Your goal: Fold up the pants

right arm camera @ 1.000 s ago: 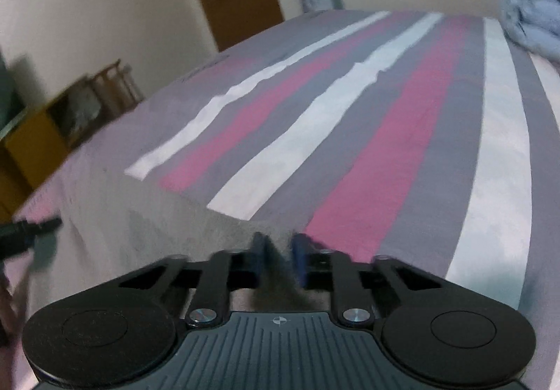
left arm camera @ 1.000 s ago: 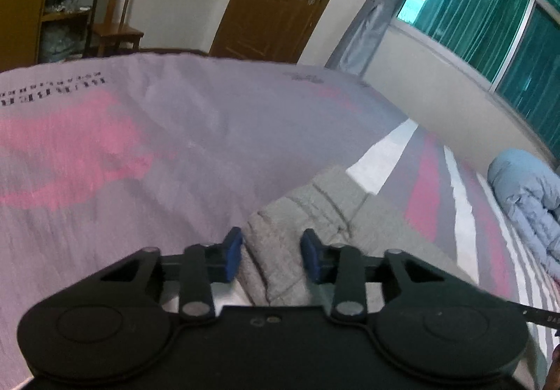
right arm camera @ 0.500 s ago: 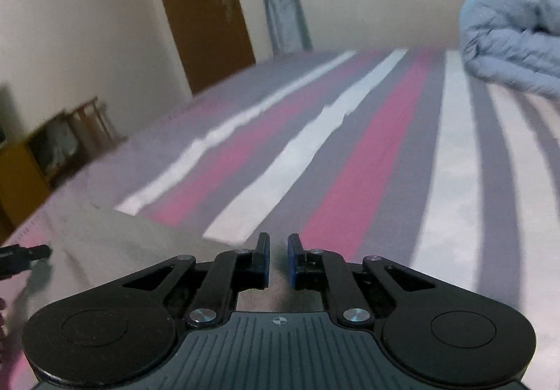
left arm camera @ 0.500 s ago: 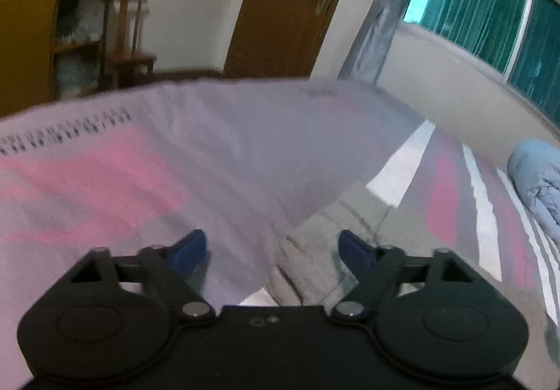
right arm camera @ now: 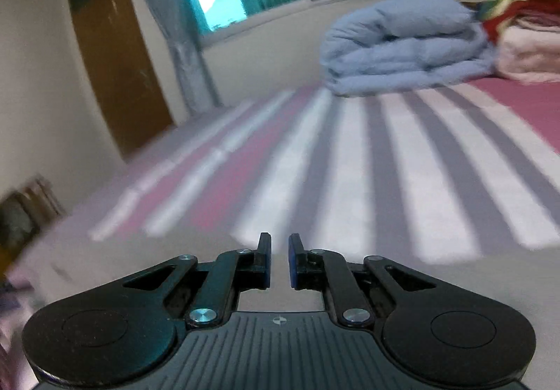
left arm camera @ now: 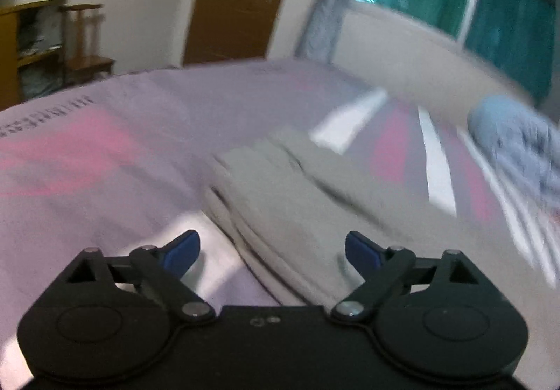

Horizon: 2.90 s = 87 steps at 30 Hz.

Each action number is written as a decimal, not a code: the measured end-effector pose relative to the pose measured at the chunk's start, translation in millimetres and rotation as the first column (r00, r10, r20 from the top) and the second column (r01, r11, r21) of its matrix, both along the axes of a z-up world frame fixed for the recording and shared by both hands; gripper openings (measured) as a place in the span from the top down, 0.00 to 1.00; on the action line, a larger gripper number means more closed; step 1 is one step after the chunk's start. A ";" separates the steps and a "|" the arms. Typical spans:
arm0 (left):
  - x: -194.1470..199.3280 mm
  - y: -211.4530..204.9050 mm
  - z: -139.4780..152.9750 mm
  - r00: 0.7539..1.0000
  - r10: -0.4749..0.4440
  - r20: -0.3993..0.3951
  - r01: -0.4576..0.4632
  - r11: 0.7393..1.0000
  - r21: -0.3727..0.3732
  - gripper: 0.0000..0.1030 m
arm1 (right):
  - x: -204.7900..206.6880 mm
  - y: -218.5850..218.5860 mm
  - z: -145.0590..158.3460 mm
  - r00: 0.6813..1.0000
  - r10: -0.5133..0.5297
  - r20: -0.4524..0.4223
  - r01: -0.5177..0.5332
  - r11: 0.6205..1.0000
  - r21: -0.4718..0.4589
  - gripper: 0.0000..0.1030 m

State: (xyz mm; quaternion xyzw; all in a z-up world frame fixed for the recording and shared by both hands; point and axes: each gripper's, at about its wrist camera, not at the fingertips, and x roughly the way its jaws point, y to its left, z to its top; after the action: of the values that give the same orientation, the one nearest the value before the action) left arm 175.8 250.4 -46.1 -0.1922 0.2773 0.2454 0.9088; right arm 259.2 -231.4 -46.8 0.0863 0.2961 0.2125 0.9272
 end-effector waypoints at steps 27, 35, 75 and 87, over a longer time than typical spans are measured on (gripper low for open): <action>25.7 -11.6 -32.8 1.000 -0.025 0.016 0.025 1.000 -0.016 0.07 | -109.3 -320.0 -32.4 0.711 -0.599 -0.369 0.699 0.539 0.470 0.56; 15.2 -11.8 -31.1 0.999 -0.024 0.022 0.024 1.000 -0.012 0.06 | -72.2 -337.4 -51.0 0.714 -0.558 -0.422 0.700 0.551 0.455 0.56; -83.4 82.3 -12.5 0.984 0.000 0.176 0.033 0.982 -0.184 0.06 | -58.2 154.5 -34.7 0.975 0.218 -0.044 -0.222 0.965 -0.138 0.71; -83.9 75.6 -14.3 0.986 -0.007 0.164 0.036 0.984 -0.174 0.06 | -97.6 167.6 -30.1 0.935 0.348 0.064 -0.330 0.923 -0.197 0.58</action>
State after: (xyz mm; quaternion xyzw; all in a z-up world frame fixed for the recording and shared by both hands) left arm 91.9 326.0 -60.4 -0.2883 0.2248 0.1935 0.9104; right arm 161.6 -63.9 -76.9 -0.0622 0.2791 0.3454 0.8938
